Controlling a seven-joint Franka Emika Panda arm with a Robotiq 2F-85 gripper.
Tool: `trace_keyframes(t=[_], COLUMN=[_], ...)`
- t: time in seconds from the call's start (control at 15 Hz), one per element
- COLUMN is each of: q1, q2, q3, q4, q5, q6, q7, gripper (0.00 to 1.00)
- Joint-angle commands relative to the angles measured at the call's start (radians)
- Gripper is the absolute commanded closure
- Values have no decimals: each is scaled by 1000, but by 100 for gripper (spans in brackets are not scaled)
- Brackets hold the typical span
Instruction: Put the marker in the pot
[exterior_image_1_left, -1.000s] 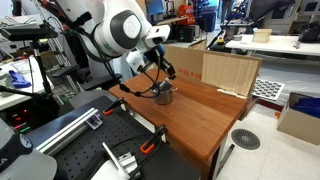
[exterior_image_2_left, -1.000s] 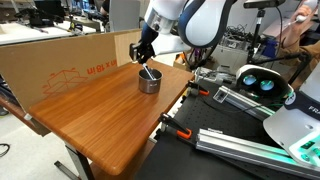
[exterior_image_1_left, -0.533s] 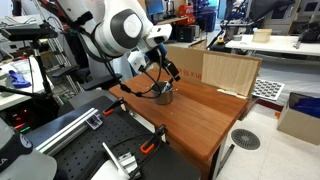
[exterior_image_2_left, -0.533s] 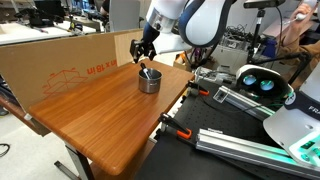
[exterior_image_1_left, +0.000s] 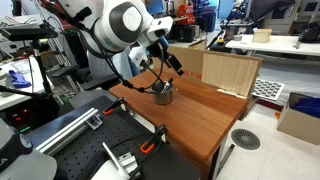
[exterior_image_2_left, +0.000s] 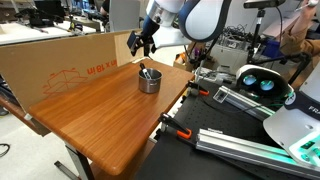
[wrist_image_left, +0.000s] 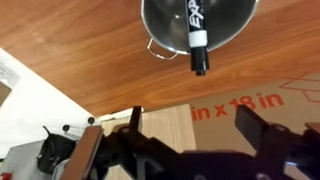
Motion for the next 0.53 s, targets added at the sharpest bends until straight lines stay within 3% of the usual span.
trace_keyframes(t=[0.0, 0.07, 0.13, 0.47], q1=[114, 134, 80, 110], q2=[-76, -106, -29, -69], q3=[-114, -136, -82, -112], q4=[-26, -27, -3, -17], q5=[4, -5, -1, -1], q6=[-43, -73, -17, -50], q7=[-21, -26, 0, -7], gripper=[0, 0, 0, 0])
